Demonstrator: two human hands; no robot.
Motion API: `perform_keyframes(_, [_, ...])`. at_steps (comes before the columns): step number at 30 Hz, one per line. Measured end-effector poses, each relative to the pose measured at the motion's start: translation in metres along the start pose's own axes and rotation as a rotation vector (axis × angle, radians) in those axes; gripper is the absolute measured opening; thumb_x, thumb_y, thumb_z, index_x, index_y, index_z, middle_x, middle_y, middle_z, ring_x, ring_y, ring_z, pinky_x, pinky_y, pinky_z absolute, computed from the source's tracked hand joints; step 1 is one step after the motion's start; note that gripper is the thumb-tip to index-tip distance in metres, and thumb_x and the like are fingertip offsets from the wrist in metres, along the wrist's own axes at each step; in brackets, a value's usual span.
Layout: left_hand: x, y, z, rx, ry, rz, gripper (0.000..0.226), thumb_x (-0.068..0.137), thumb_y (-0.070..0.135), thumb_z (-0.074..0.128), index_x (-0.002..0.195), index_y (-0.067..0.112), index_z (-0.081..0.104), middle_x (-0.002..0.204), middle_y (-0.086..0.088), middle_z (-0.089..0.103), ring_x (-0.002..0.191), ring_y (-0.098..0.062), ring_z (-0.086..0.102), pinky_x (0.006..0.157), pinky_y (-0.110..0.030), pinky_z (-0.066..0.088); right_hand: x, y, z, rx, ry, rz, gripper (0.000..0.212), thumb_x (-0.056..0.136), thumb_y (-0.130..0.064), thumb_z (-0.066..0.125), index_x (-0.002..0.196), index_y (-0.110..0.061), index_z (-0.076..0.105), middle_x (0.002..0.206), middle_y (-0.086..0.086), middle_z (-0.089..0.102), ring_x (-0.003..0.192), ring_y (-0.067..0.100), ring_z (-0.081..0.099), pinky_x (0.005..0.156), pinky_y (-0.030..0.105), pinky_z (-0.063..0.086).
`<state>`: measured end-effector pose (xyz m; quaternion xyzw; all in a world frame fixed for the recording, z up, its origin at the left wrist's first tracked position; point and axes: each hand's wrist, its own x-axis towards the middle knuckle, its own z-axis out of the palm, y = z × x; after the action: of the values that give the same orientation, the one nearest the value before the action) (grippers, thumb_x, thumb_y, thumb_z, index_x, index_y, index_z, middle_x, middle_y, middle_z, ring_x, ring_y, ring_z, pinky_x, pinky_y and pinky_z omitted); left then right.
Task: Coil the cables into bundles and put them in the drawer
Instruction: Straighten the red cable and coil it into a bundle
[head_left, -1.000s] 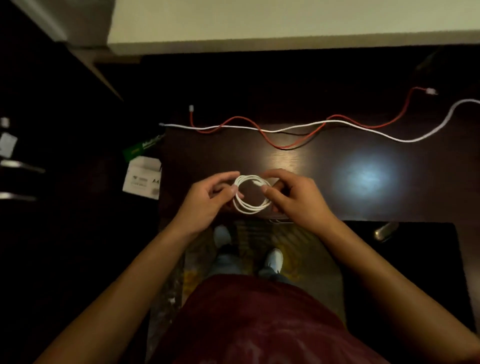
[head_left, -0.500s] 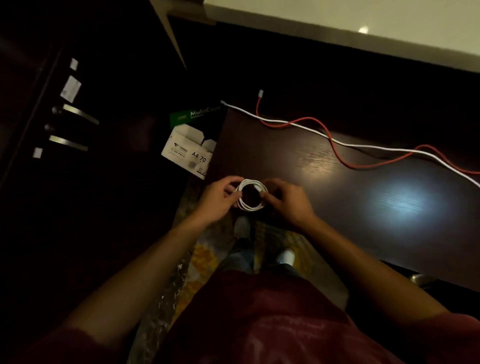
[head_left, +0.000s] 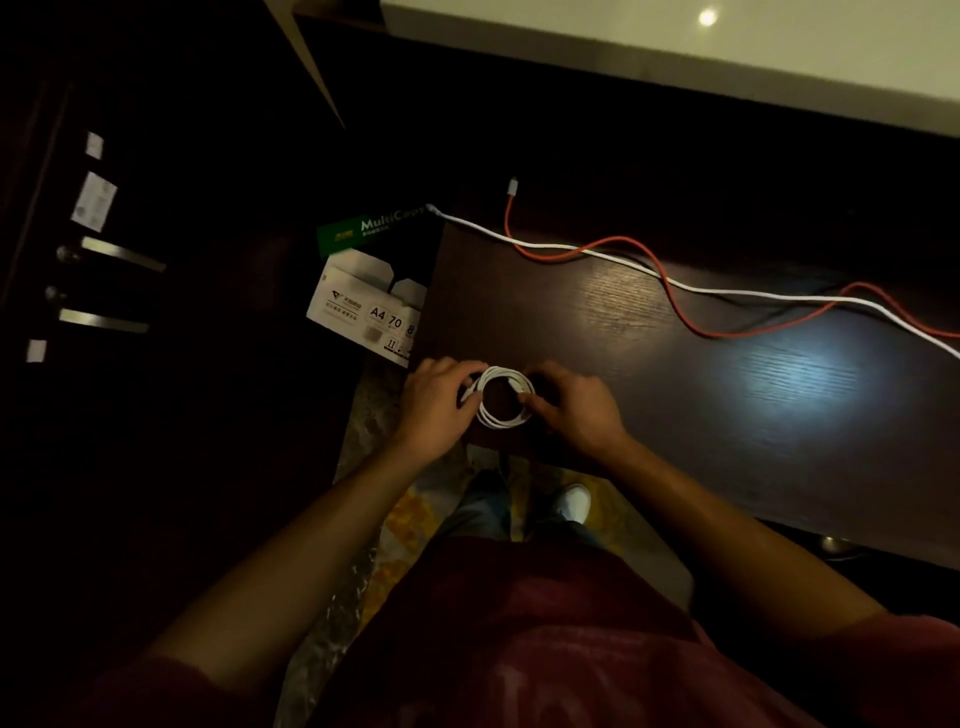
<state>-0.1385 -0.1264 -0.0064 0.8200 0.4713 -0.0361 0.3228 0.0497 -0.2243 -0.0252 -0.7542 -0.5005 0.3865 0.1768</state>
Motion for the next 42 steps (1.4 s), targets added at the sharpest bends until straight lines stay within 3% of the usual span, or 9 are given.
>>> perform_keyframes(9, [0.004, -0.006, -0.001, 0.165, -0.02, 0.043, 0.042, 0.095, 0.034, 0.065, 0.136, 0.025, 0.061, 0.12, -0.003, 0.061, 0.113, -0.024, 0.052, 0.087, -0.03, 0.039, 0.0, -0.001, 0.0, -0.054, 0.017, -0.003, 0.035, 0.097, -0.047, 0.061, 0.129, -0.033, 0.061, 0.112, -0.005, 0.076, 0.095, 0.02, 0.073, 0.077, 0.038, 0.058])
perform_keyframes(14, [0.003, -0.007, -0.003, 0.124, -0.026, 0.045, 0.044, 0.096, 0.037, 0.064, 0.138, 0.024, 0.059, 0.122, -0.004, 0.06, 0.115, -0.025, 0.052, 0.089, -0.031, 0.042, -0.001, -0.005, 0.001, -0.073, 0.011, 0.005, 0.039, 0.097, -0.048, 0.06, 0.132, -0.03, 0.059, 0.112, -0.002, 0.075, 0.096, 0.021, 0.073, 0.076, 0.037, 0.058])
perform_keyframes(18, [0.006, -0.008, -0.007, 0.026, -0.038, 0.026, 0.056, 0.1, 0.042, 0.056, 0.15, 0.022, 0.043, 0.137, -0.006, 0.054, 0.125, -0.025, 0.05, 0.098, -0.038, 0.046, -0.004, -0.005, -0.012, -0.08, 0.04, 0.044, 0.045, 0.097, -0.046, 0.062, 0.137, -0.026, 0.055, 0.122, 0.002, 0.073, 0.104, 0.026, 0.071, 0.082, 0.04, 0.058])
perform_keyframes(24, [0.032, 0.011, -0.03, 0.142, 0.041, 0.182, 0.059, 0.101, 0.042, 0.053, 0.154, 0.021, 0.037, 0.159, -0.007, 0.036, 0.144, -0.029, 0.034, 0.114, -0.043, 0.034, -0.01, 0.015, -0.068, -0.089, 0.357, 0.135, 0.051, 0.095, -0.037, 0.065, 0.141, -0.021, 0.052, 0.132, 0.006, 0.063, 0.115, 0.027, 0.063, 0.088, 0.039, 0.052])
perform_keyframes(28, [0.061, 0.035, -0.037, 0.298, 0.139, 0.329, 0.054, 0.1, 0.04, 0.056, 0.148, 0.016, 0.047, 0.159, -0.013, 0.036, 0.148, -0.034, 0.029, 0.118, -0.051, 0.03, -0.018, 0.038, -0.095, -0.208, 0.471, 0.171, 0.055, 0.095, -0.034, 0.064, 0.145, -0.016, 0.052, 0.134, 0.014, 0.06, 0.12, 0.036, 0.057, 0.097, 0.044, 0.047])
perform_keyframes(35, [0.136, 0.104, -0.011, 0.472, 0.078, 0.353, 0.055, 0.097, 0.042, 0.059, 0.145, 0.014, 0.052, 0.16, -0.016, 0.036, 0.151, -0.036, 0.024, 0.12, -0.053, 0.024, -0.027, 0.101, -0.125, -0.365, 0.339, 0.273, 0.051, 0.093, -0.035, 0.06, 0.139, -0.017, 0.053, 0.134, 0.011, 0.062, 0.124, 0.036, 0.055, 0.105, 0.05, 0.038])
perform_keyframes(39, [0.16, 0.117, -0.006, 0.543, 0.041, 0.362, 0.032, 0.092, 0.028, 0.069, 0.12, 0.012, 0.071, 0.146, -0.018, 0.051, 0.143, -0.04, 0.037, 0.113, -0.053, 0.032, -0.026, 0.115, -0.139, -0.478, 0.272, 0.249, 0.03, 0.094, -0.035, 0.056, 0.115, -0.017, 0.069, 0.114, 0.01, 0.068, 0.111, 0.036, 0.059, 0.093, 0.043, 0.039])
perform_keyframes(42, [0.164, 0.129, -0.004, 0.58, 0.027, 0.333, 0.022, 0.093, 0.022, 0.065, 0.109, 0.01, 0.073, 0.132, -0.015, 0.059, 0.132, -0.036, 0.046, 0.105, -0.048, 0.038, -0.032, 0.128, -0.153, -0.43, 0.162, 0.236, 0.026, 0.097, -0.037, 0.054, 0.11, -0.024, 0.072, 0.111, 0.005, 0.071, 0.11, 0.03, 0.062, 0.094, 0.04, 0.039])
